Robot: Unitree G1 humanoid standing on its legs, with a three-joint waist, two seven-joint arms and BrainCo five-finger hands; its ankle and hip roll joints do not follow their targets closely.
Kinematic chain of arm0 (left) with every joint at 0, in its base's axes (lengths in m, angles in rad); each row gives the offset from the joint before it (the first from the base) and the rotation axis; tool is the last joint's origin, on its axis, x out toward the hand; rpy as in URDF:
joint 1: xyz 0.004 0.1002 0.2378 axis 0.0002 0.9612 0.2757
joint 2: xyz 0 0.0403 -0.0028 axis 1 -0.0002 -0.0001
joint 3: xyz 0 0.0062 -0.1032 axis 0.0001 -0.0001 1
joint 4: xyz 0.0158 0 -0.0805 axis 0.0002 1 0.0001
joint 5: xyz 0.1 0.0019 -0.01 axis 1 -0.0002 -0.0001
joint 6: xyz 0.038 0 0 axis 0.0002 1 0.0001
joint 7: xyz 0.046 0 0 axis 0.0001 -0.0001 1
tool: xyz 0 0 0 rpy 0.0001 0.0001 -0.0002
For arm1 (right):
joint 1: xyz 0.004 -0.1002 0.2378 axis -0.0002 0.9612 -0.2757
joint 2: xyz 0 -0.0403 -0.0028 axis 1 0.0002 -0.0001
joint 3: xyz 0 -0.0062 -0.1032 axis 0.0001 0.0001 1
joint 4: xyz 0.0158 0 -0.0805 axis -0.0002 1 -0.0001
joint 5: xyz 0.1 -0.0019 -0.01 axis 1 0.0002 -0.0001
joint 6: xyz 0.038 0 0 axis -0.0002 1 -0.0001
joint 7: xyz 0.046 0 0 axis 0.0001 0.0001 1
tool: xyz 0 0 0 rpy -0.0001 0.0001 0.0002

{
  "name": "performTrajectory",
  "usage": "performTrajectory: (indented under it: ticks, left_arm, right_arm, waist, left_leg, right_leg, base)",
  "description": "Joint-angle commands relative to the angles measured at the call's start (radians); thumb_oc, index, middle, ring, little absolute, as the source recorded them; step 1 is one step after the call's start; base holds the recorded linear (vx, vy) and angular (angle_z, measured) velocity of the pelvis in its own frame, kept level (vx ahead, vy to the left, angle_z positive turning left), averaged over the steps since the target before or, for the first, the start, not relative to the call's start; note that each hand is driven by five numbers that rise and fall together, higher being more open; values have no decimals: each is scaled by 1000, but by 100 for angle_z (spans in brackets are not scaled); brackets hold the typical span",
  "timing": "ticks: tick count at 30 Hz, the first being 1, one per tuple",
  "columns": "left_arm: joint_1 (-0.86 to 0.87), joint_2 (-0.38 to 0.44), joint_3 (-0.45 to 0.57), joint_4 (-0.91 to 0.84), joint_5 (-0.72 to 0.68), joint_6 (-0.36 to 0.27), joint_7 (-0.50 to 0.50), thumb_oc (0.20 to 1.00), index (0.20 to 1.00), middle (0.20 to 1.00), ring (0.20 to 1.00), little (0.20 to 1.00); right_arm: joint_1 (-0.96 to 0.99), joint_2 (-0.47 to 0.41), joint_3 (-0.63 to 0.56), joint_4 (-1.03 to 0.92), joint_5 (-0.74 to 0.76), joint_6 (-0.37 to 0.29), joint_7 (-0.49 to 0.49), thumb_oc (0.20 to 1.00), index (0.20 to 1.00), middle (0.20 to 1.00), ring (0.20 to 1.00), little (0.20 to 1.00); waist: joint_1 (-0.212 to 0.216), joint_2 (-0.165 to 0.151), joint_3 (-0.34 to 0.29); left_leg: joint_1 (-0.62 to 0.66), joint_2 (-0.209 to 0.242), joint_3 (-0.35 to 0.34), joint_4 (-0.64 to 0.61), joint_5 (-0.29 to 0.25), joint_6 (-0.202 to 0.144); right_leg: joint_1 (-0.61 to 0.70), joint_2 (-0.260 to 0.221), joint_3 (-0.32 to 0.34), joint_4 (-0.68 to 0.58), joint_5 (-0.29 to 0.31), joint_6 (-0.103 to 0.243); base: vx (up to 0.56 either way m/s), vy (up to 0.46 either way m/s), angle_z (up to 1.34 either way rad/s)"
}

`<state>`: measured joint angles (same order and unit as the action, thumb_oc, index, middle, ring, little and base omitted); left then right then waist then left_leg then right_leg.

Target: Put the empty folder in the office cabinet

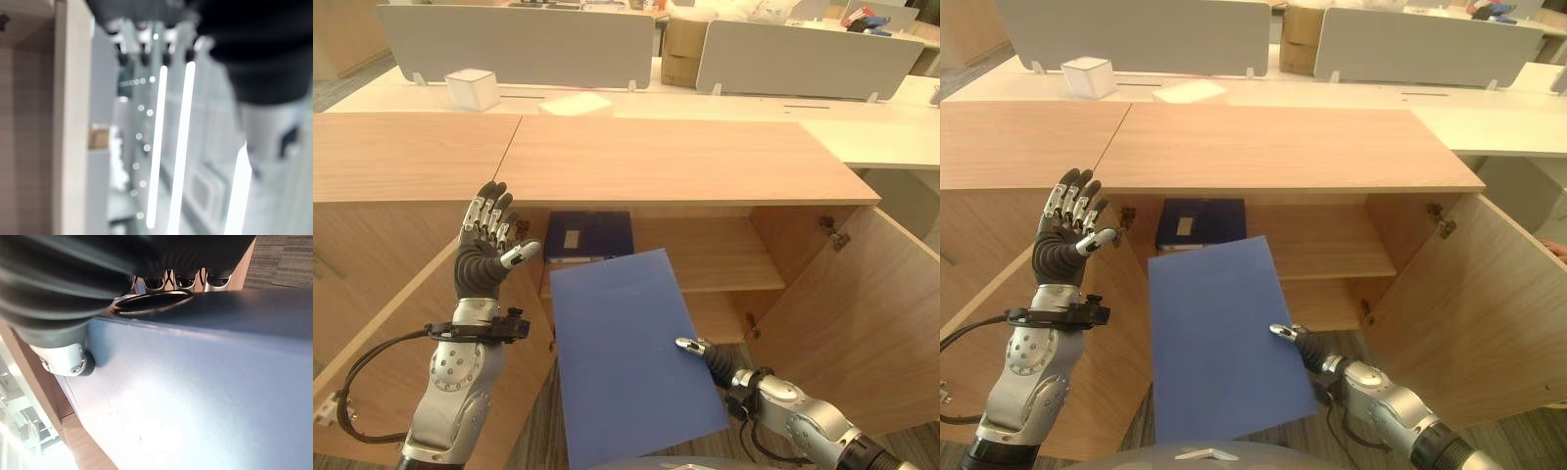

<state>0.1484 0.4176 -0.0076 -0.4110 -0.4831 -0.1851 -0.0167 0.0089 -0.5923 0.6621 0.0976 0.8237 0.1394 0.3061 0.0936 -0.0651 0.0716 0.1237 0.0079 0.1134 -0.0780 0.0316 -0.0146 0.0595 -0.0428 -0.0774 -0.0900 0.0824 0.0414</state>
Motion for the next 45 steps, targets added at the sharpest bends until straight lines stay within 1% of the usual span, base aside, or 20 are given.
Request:
performTrajectory:
  ticks: [1, 7, 8, 9, 11, 12, 14, 20, 21, 22, 23, 24, 27, 28, 30, 33, 36, 41, 44, 45]
  left_arm:
    - [-55, 49, -4, 13, 38, -62, -10, 1000, 1000, 1000, 1000, 1000]
    - [-36, 44, -27, 149, 75, -54, 20, 1000, 1000, 1000, 1000, 1000]
    - [-33, 36, -37, 217, 96, -54, 44, 1000, 1000, 1000, 1000, 1000]
    - [-34, 37, -38, 219, 96, -55, 44, 1000, 1000, 1000, 1000, 1000]
    - [-35, 32, -56, 339, 139, -52, 77, 1000, 1000, 1000, 1000, 1000]
    - [-38, 33, -56, 342, 139, -54, 77, 1000, 1000, 1000, 1000, 1000]
    - [-38, 31, -80, 465, 180, -54, 113, 1000, 1000, 1000, 1000, 1000]
    - [-63, 15, -148, 665, 253, -46, 163, 1000, 1000, 1000, 1000, 1000]
    - [-72, -1, -181, 735, 264, -44, 182, 1000, 1000, 1000, 1000, 1000]
    - [-73, -1, -181, 736, 264, -44, 182, 1000, 1000, 1000, 1000, 1000]
    - [-78, -14, -210, 781, 275, -43, 202, 1000, 1000, 1000, 1000, 1000]
    - [-80, -14, -211, 782, 276, -44, 202, 1000, 1000, 1000, 1000, 1000]
    - [-99, -39, -260, 846, 262, -43, 221, 1000, 1000, 1000, 1000, 1000]
    - [-110, -48, -283, 880, 258, -44, 231, 1000, 1000, 1000, 1000, 1000]
    - [-117, -51, -297, 883, 251, -42, 243, 1000, 1000, 1000, 1000, 1000]
    - [-120, -51, -301, 887, 244, -46, 250, 1000, 1000, 1000, 1000, 1000]
    - [-137, -52, -312, 895, 228, -56, 267, 1000, 1000, 1000, 1000, 1000]
    - [-158, -40, -312, 887, 222, -77, 283, 1000, 1000, 1000, 1000, 1000]
    - [-162, -37, -313, 913, 224, -82, 290, 1000, 1000, 1000, 1000, 1000]
    - [-163, -37, -313, 914, 224, -82, 290, 1000, 1000, 1000, 1000, 1000]
  right_arm:
    - [-59, 1, -66, 11, -2, -62, 15, 200, 200, 200, 200, 200]
    - [-96, 82, -135, 70, -13, -107, -56, 200, 200, 200, 200, 200]
    - [-127, 122, -161, 93, 4, -133, -99, 200, 200, 200, 200, 200]
    - [-128, 122, -161, 94, 4, -133, -99, 200, 200, 200, 200, 200]
    - [-184, 171, -191, 119, 26, -173, -153, 200, 200, 200, 200, 200]
    - [-186, 171, -191, 120, 26, -173, -153, 200, 200, 200, 200, 200]
    - [-254, 202, -212, 133, 52, -231, -205, 200, 200, 200, 200, 200]
    - [-357, 235, -246, 165, 74, -318, -286, 200, 200, 200, 200, 200]
    - [-406, 250, -266, 179, 74, -360, -322, 200, 200, 200, 200, 200]
    - [-407, 250, -267, 179, 74, -361, -322, 200, 200, 200, 200, 200]
    - [-461, 267, -291, 215, 71, -395, -365, 200, 200, 200, 200, 200]
    - [-463, 267, -291, 216, 71, -396, -365, 200, 200, 200, 200, 200]
    - [-532, 293, -316, 262, 78, -439, -435, 200, 200, 200, 200, 200]
    - [-577, 293, -335, 289, 76, -461, -475, 200, 200, 200, 200, 200]
    - [-632, 289, -353, 322, 69, -479, -512, 200, 200, 200, 200, 200]
    - [-681, 288, -373, 361, 67, -489, -537, 200, 200, 200, 200, 200]
    - [-782, 264, -415, 443, 74, -512, -585, 200, 200, 200, 200, 200]
    - [-924, 189, -469, 556, 90, -542, -630, 200, 200, 200, 200, 200]
    - [-984, 124, -483, 575, 94, -557, -644, 200, 200, 200, 200, 200]
    - [-985, 123, -483, 576, 95, -557, -644, 200, 200, 200, 200, 200]
  waist:
    - [1, -17, 7]
    - [5, -1, 82]
    - [4, 7, 107]
    - [4, 6, 106]
    - [5, 17, 140]
    - [5, 17, 138]
    - [7, 30, 174]
    - [13, 50, 207]
    - [17, 62, 229]
    - [17, 61, 226]
    - [19, 69, 242]
    - [20, 68, 239]
    - [23, 80, 260]
    - [23, 86, 273]
    - [22, 93, 276]
    - [25, 97, 277]
    - [31, 106, 278]
    - [46, 112, 273]
    - [49, 108, 264]
    - [49, 108, 263]
  left_leg:
    - [-41, 2, -45, -9, -68, -20]
    - [-130, -1, -45, -9, -34, -21]
    - [-169, -2, -44, -9, -19, -21]
    - [-171, -2, -44, -9, -19, -21]
    - [-232, -1, -44, -9, 3, -20]
    - [-236, -1, -44, -9, 4, -20]
    - [-305, 1, -46, -9, 27, -19]
    - [-412, 6, -48, -9, 57, -23]
    - [-451, 10, -50, -9, 63, -24]
    - [-456, 9, -50, -9, 66, -24]
    - [-494, 11, -53, -9, 75, -31]
    - [-498, 11, -53, -9, 76, -31]
    - [-557, 12, -52, -9, 84, -39]
    - [-594, 11, -58, -9, 91, -44]
    - [-632, 8, -61, -9, 96, -50]
    - [-661, 9, -61, -9, 99, -53]
    - [-705, 10, -62, -9, 99, -60]
    - [-752, 11, -69, -9, 103, -68]
    - [-775, 11, -74, -9, 102, -73]
    - [-776, 11, -74, -9, 102, -73]
  right_leg:
    - [25, -78, -58, 3, -38, 77]
    - [-59, -80, -56, 3, -11, 80]
    - [-100, -79, -52, 3, 3, 80]
    - [-102, -79, -52, 3, 3, 80]
    - [-163, -77, -49, 8, 20, 78]
    - [-167, -77, -49, 8, 20, 78]
    - [-239, -76, -44, 14, 38, 76]
    - [-344, -81, -43, 14, 55, 76]
    - [-383, -82, -41, 15, 60, 76]
    - [-388, -83, -41, 15, 62, 76]
    - [-425, -83, -45, 12, 69, 76]
    - [-430, -82, -45, 13, 70, 76]
    - [-487, -78, -47, 14, 75, 74]
    - [-522, -77, -47, 13, 80, 73]
    - [-557, -75, -49, 10, 84, 73]
    - [-588, -76, -49, 8, 88, 74]
    - [-628, -78, -53, 5, 93, 77]
    - [-673, -77, -56, 3, 96, 81]
    - [-697, -75, -57, 3, 94, 84]
    - [-698, -75, -57, 3, 94, 84]
  base:
    - [-38, -10, 1]
    - [-130, -18, -1]
    - [-164, -12, 0]
    - [-160, -12, -1]
    - [-124, -15, -3]
    - [-128, -7, -2]
    - [-151, -9, 0]
    - [-75, -4, 3]
    - [-69, -1, 1]
    - [-94, 4, 0]
    - [-39, -3, 1]
    - [-61, -6, 0]
    - [-43, -7, 2]
    - [-38, -20, 4]
    - [-26, -19, 4]
    - [-3, -4, 1]
    - [0, 0, 0]
    - [0, 0, 0]
    - [29, -25, 6]
    - [23, -30, 7]
